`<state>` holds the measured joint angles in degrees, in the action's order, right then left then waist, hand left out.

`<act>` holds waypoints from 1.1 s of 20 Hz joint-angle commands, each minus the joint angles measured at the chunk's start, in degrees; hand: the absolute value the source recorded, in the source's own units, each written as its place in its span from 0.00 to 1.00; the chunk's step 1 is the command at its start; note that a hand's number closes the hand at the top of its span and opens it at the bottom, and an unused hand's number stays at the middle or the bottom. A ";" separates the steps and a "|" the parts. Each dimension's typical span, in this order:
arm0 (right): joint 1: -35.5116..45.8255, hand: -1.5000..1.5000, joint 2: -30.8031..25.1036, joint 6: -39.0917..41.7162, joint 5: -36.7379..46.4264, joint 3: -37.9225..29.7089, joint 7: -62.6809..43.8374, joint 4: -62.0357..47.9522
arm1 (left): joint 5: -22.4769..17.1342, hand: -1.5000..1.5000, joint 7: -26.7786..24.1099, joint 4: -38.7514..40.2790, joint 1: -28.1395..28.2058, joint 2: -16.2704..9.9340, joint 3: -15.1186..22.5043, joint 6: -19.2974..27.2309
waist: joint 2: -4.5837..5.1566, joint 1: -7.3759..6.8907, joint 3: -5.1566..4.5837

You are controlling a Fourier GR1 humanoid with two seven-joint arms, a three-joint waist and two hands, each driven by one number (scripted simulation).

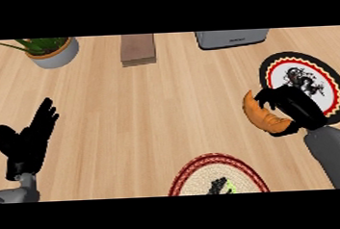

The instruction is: Pick the croissant from the placemat and place it in the plate

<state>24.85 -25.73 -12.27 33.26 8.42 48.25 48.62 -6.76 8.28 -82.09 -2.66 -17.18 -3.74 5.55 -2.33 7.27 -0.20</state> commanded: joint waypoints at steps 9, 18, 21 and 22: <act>-17.66 1.00 -11.72 12.45 -19.82 -17.40 -14.48 23.97 | 1.21 0.50 2.06 -4.06 -1.89 2.50 3.86 -0.90 | 1.99 -5.90 0.15; -5.91 1.00 -14.97 11.79 -15.68 -23.56 -5.77 -1.34 | 2.72 0.50 1.44 2.08 -8.19 2.96 1.77 -2.28 | 2.52 -7.73 0.25; 0.13 1.00 -17.25 8.33 -10.83 -22.50 -2.50 -12.04 | 1.61 0.50 -0.87 1.87 -6.89 1.74 1.31 -5.01 | 2.82 -8.62 0.30; -2.91 1.00 -19.28 10.20 -11.25 -23.30 -0.18 -12.36 | 1.93 0.50 1.77 -0.31 -6.37 2.60 1.71 -3.59 | 2.62 -8.12 0.29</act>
<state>20.23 -42.10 -1.52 19.37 -14.12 42.72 45.33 -4.93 9.84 -82.34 -8.75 -14.85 -1.70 2.19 0.22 -0.66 0.05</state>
